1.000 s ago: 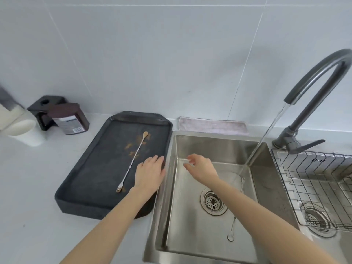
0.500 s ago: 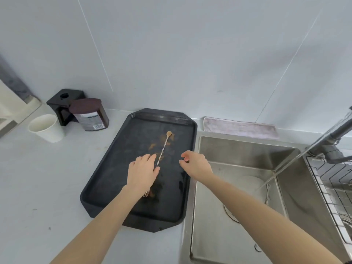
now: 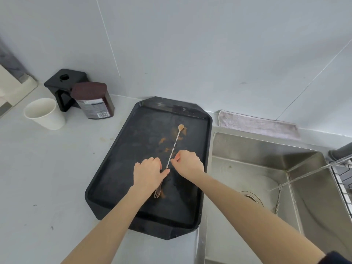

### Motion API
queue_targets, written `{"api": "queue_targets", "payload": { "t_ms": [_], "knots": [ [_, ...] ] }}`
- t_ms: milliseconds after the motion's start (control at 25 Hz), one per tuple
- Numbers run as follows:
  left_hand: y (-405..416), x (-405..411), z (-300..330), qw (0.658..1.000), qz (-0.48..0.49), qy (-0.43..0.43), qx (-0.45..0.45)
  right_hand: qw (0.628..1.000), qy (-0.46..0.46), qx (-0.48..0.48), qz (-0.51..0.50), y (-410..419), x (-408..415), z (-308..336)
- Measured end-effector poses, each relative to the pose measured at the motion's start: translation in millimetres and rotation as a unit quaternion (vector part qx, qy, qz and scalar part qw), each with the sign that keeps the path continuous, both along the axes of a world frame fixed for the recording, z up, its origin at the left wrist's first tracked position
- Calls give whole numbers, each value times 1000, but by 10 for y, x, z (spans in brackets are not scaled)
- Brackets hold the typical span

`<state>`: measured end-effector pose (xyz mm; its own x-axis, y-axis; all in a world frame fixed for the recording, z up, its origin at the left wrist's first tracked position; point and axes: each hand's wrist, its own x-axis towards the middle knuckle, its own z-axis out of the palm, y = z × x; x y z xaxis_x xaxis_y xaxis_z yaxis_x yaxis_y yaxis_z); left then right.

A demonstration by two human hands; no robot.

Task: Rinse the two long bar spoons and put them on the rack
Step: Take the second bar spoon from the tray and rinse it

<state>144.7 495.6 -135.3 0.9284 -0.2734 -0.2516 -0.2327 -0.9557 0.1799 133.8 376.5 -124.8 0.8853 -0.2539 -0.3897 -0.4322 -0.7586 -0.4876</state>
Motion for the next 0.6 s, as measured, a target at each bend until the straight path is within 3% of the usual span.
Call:
{"api": "queue_targets", "payload": {
  "t_ms": [400,600],
  "knots": [
    [-74,9,-63,999,37,37,-2,999,17,-33,-21,203,124,-124],
    [-105,-28,-46,998,36,31,-28,997,16,26,-67,193,156,-185]
  ]
}}
